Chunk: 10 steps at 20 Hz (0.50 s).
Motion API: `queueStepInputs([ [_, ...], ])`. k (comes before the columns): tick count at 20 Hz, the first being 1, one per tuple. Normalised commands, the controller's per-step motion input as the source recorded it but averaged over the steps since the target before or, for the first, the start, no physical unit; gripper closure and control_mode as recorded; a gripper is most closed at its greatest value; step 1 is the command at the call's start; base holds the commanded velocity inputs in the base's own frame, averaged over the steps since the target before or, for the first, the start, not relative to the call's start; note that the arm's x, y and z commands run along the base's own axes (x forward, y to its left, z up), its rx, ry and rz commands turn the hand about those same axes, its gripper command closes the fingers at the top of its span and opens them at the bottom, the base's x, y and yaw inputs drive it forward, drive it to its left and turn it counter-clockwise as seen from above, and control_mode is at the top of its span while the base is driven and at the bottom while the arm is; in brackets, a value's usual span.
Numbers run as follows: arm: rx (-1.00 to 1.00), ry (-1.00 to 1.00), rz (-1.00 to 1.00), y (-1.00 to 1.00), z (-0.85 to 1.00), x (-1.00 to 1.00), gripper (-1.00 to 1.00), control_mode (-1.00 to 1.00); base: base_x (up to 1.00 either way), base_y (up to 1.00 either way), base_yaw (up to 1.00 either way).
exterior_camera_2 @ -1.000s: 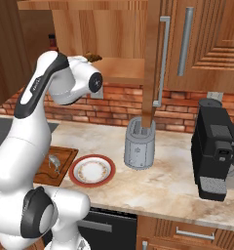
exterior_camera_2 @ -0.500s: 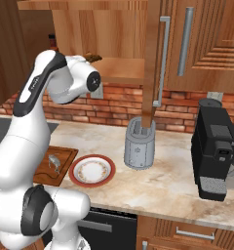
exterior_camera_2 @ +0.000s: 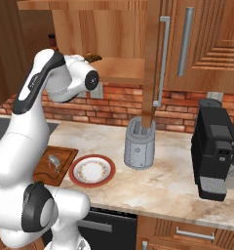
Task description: Pick the fish from the plate and place it on the cutting board. Then pick the condiment bottle from the cabinet and place it next to the cutting board.
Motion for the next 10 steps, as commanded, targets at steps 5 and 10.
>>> queueStepInputs([
  [5, 0.00, 0.00, 0.00, 0.08, 0.00, 0.12, -1.00, -1.00, 0.00, 0.00, 0.00],
  [10, 0.00, 0.00, 0.00, 0.01, 0.00, 0.17, -1.00, -1.00, 0.00, 0.00, 0.00],
])
